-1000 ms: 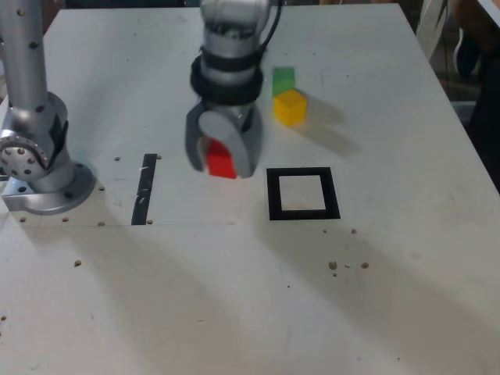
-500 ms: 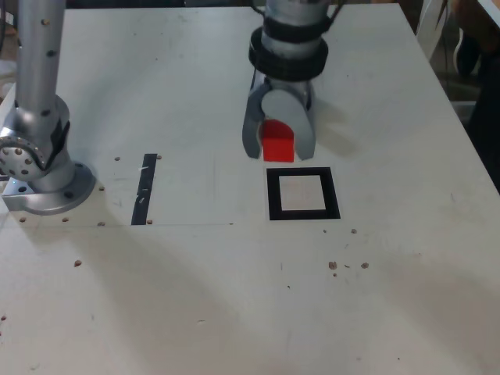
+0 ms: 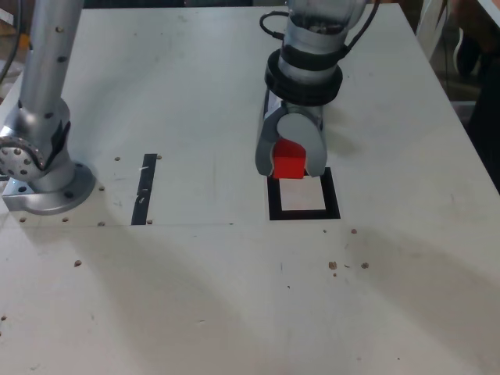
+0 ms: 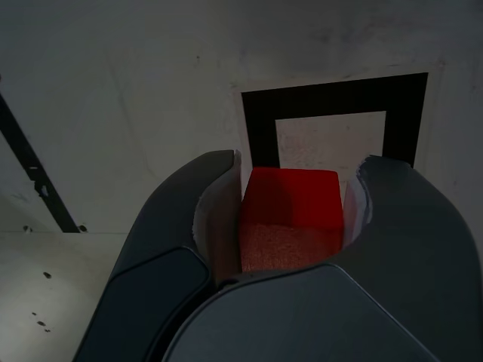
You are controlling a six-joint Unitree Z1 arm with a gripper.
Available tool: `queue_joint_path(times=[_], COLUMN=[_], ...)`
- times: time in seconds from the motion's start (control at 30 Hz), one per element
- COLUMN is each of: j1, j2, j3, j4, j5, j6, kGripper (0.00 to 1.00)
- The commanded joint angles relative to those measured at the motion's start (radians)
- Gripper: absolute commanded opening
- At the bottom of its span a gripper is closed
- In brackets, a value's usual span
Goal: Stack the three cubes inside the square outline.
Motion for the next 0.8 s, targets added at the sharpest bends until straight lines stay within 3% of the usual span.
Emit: queue_joint_path(times=[0.0,0.6,0.77], j1=[-0.001,-0.001,-0.001], j2=[0.02,0.099,0.103], j3=[-0.005,-0.041,-0.037], j4=[-0.01,-0.029,-0.04], j5=[0.002,-0.006,-0.011], j6=[-0.003,-0.01,-0.01], kGripper=[0.22,0.25,0.34])
